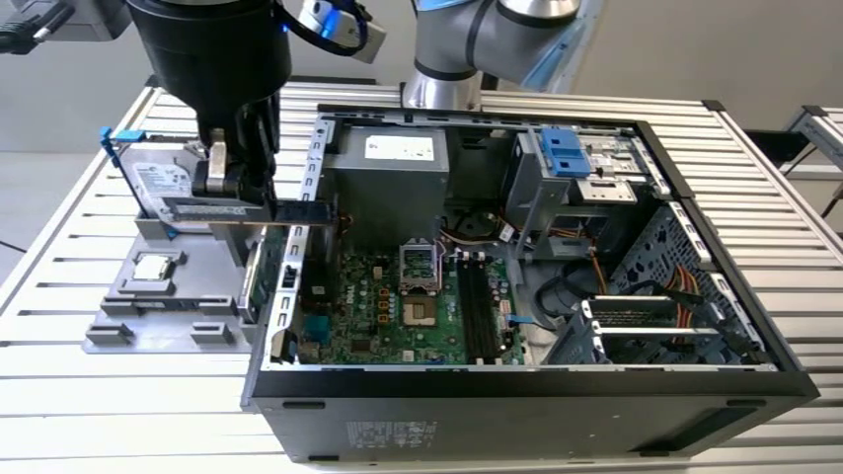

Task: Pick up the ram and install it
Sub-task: 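Pick up the ram and move it above insertion slot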

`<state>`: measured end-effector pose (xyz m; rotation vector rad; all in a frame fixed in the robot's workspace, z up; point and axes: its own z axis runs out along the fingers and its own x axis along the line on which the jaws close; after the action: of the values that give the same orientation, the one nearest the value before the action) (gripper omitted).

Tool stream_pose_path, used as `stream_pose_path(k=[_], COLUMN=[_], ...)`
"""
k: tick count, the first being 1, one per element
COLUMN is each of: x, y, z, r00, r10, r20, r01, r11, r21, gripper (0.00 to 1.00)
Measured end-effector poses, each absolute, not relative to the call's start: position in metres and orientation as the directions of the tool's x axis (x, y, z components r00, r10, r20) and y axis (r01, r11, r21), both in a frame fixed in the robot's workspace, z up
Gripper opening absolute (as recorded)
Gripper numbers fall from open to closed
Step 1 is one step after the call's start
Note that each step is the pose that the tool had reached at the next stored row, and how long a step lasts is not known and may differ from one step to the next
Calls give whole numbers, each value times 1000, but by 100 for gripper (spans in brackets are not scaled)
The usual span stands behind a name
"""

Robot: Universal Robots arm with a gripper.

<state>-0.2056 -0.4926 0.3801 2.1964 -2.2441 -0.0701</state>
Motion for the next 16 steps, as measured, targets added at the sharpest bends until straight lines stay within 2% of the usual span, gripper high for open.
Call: stream_pose_path(k=[16], x=[-188], y=[-493], z=[380], r00=[-22], r10=[-999], r20=[-31], r01=[-999], r11=[21], r21=[32], gripper=[0])
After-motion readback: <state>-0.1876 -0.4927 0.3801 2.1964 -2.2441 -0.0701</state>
